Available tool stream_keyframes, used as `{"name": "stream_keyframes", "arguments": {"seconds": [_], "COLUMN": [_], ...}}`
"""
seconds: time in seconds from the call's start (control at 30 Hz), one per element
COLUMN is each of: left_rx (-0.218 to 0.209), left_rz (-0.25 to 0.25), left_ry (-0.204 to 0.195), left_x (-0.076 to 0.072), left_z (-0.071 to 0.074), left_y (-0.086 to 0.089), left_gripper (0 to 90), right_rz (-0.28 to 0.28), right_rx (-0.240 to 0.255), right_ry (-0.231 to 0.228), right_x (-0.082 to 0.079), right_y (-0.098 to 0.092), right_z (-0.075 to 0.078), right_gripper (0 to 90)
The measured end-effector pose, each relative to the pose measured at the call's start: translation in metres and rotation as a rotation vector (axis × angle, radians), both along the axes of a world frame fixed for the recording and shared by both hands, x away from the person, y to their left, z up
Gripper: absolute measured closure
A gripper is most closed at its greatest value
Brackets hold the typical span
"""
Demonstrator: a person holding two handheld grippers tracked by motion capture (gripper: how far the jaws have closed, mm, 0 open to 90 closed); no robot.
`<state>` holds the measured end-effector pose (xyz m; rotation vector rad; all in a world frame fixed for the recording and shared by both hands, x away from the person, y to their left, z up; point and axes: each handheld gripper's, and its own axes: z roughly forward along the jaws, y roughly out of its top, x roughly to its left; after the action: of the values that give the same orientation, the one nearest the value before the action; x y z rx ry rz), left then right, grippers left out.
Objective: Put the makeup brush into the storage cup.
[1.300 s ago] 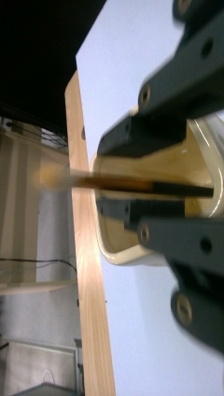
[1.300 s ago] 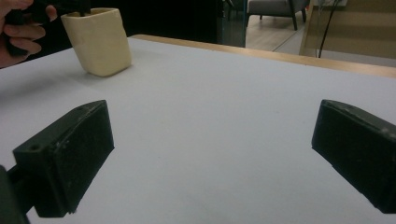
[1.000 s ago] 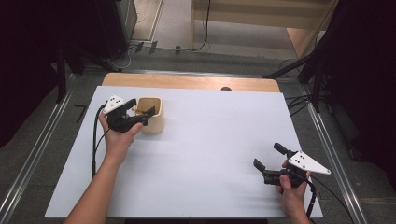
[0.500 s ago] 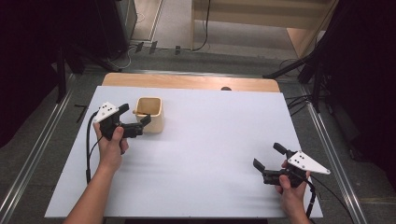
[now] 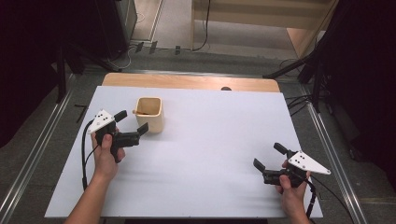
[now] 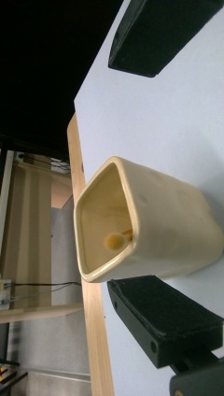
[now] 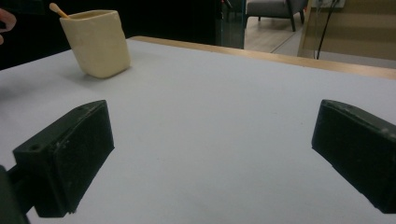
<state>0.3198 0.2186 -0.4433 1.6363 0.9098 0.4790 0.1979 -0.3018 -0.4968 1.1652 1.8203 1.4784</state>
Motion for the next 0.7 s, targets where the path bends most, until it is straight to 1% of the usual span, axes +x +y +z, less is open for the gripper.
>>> {"name": "stream_keyframes", "arguments": {"seconds": [0.13, 0.37, 0.6, 0.67, 0.7], "left_rx": [0.012, 0.008, 0.024, 0.017, 0.025], "left_rz": [0.002, 0.012, 0.009, 0.006, 0.006], "left_ry": [0.001, -0.007, -0.01, -0.01, -0.014], "left_x": [-0.007, -0.019, -0.033, -0.038, -0.041], "left_z": [-0.004, -0.009, -0.013, -0.014, -0.014], "left_y": [0.004, 0.016, 0.021, 0.023, 0.023], "left_gripper": [0.0, 0.0, 0.0, 0.0, 0.0], "right_rz": [-0.004, -0.006, -0.007, -0.008, -0.008], "right_rx": [0.004, 0.001, 0.0, 0.0, 0.0], "right_ry": [0.001, 0.001, -0.002, -0.004, -0.004], "right_x": [0.0, 0.0, -0.001, -0.001, -0.001], "right_y": [-0.001, -0.001, 0.0, -0.001, -0.001], "right_z": [0.0, 0.0, 0.001, 0.001, 0.001], "right_gripper": [0.0, 0.0, 0.0, 0.0, 0.0]}}
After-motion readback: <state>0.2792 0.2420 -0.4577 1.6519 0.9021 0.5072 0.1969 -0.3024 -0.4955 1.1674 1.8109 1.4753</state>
